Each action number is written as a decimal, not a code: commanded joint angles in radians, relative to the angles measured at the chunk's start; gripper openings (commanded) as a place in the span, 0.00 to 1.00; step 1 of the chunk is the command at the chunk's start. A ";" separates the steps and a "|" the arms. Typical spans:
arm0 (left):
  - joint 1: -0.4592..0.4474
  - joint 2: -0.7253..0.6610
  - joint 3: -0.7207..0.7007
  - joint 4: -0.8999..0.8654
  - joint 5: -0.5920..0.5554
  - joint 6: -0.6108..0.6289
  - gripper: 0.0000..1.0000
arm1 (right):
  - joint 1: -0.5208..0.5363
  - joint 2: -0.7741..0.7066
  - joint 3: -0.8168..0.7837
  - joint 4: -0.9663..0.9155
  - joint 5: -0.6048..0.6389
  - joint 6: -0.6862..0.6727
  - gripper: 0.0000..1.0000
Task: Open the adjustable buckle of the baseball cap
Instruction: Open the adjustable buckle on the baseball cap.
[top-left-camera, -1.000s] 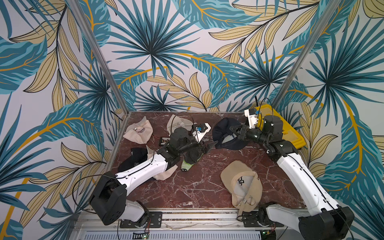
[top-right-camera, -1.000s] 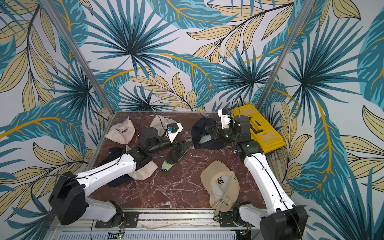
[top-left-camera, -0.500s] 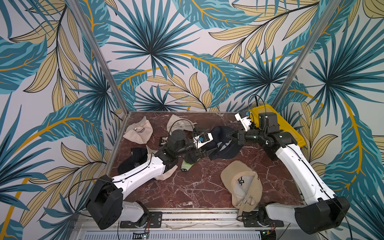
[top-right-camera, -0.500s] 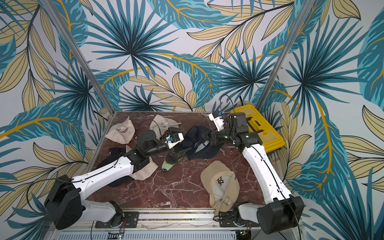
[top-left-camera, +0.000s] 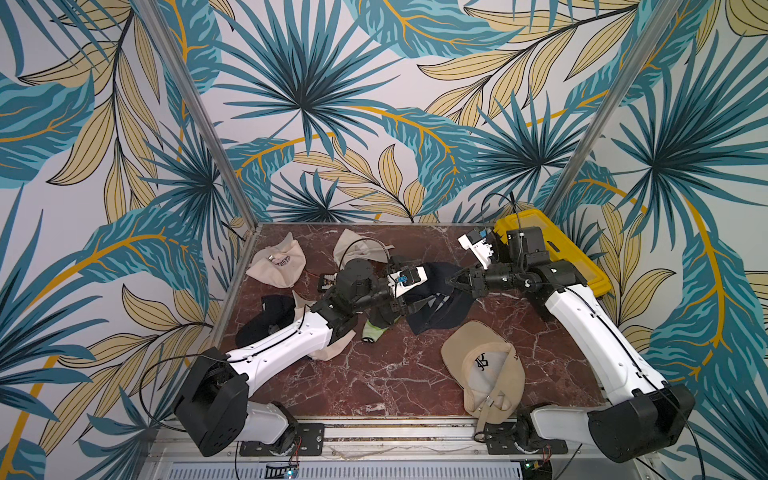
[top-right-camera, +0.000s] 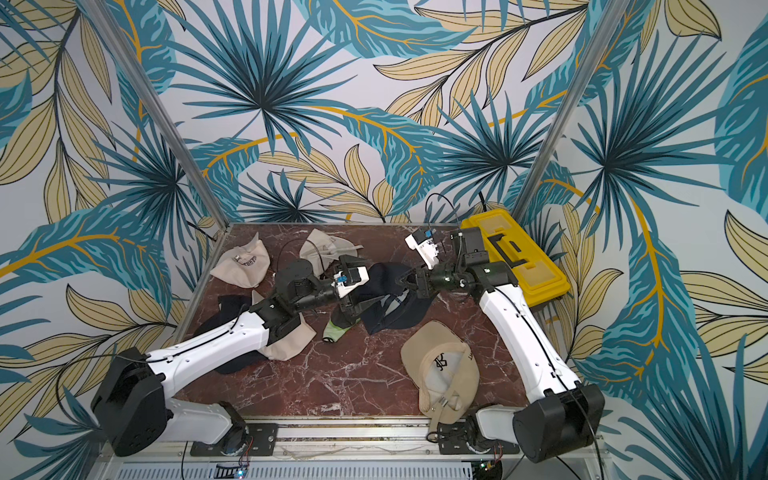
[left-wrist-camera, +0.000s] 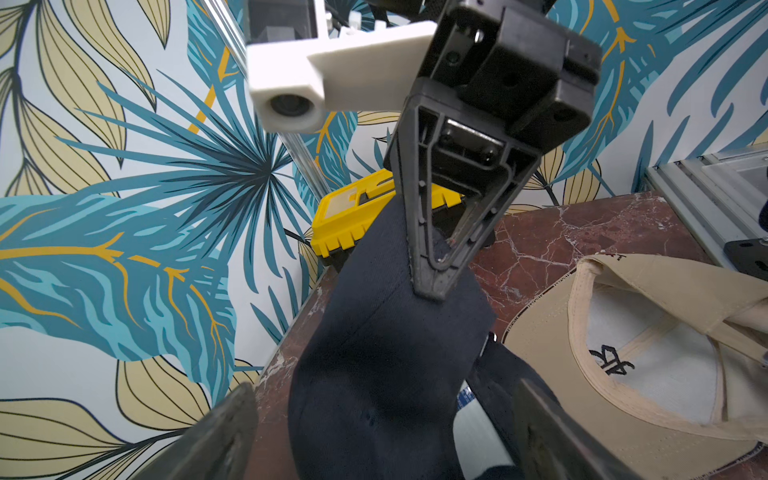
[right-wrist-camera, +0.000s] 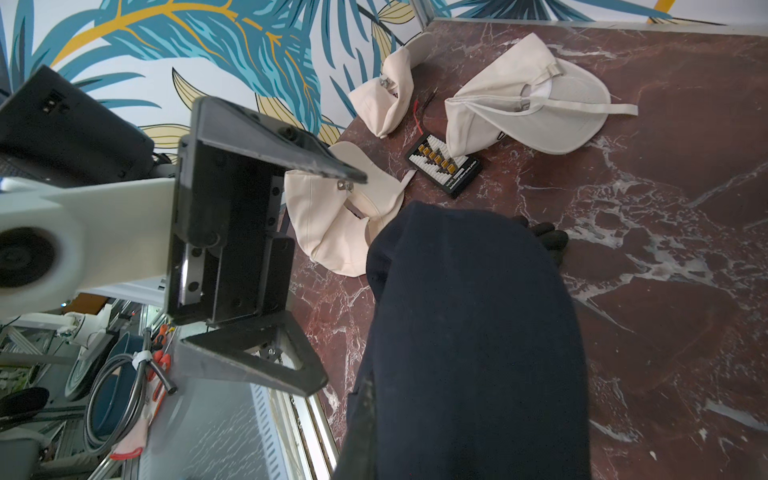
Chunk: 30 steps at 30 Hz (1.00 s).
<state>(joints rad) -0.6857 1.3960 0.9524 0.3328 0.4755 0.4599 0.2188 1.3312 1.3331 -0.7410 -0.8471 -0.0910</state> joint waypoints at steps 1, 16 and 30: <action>-0.001 0.029 0.043 0.012 0.021 0.017 0.96 | 0.035 0.019 0.028 -0.046 -0.029 -0.065 0.00; 0.000 0.068 0.050 0.011 0.071 0.036 0.12 | 0.112 0.092 0.128 -0.113 0.066 -0.104 0.00; -0.002 0.080 0.106 0.012 -0.274 -0.320 0.00 | 0.111 -0.111 -0.151 0.185 0.316 0.279 0.63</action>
<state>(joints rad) -0.6880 1.4723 1.0256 0.3141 0.2867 0.2474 0.3298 1.2583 1.2591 -0.6636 -0.5797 0.0570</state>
